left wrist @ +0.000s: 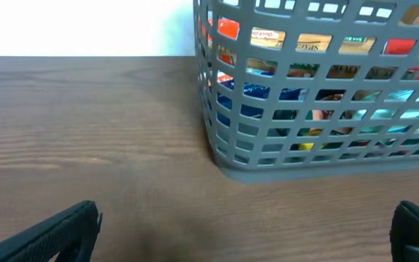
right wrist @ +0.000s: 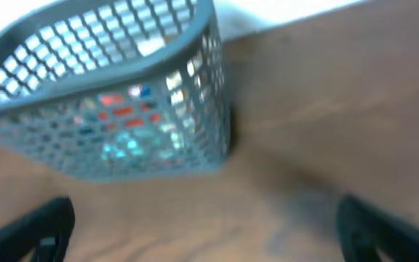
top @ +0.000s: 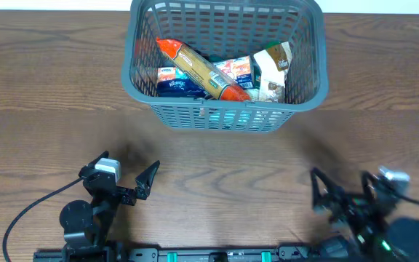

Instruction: Pack container

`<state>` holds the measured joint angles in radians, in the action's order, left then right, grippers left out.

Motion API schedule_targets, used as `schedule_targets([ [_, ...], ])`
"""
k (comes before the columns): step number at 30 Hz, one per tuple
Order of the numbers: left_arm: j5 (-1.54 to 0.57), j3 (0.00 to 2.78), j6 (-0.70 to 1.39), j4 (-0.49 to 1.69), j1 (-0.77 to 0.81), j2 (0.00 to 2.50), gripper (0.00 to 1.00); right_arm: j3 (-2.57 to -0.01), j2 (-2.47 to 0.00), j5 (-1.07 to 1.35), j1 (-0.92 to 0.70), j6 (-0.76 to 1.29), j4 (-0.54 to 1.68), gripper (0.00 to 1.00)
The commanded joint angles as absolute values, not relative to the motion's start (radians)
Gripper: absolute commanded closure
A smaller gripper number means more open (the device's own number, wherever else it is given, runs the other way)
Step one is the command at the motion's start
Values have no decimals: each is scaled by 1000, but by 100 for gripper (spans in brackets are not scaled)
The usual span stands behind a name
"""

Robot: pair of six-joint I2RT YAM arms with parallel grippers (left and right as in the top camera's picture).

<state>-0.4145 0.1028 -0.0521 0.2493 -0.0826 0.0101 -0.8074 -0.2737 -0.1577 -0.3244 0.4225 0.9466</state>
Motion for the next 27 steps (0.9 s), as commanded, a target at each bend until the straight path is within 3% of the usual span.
schedule_targets([
  [1, -410, 82, -47, 252, -87, 4, 1, -649, -258, -176, -344, 339, 825, 1],
  [14, -410, 82, -47, 252, -87, 4, 1, -166, -50, -145, -348, 332, 464, 1],
  [27, -410, 82, -47, 252, -87, 4, 1, -121, -5, -120, -363, 264, 418, 1],
])
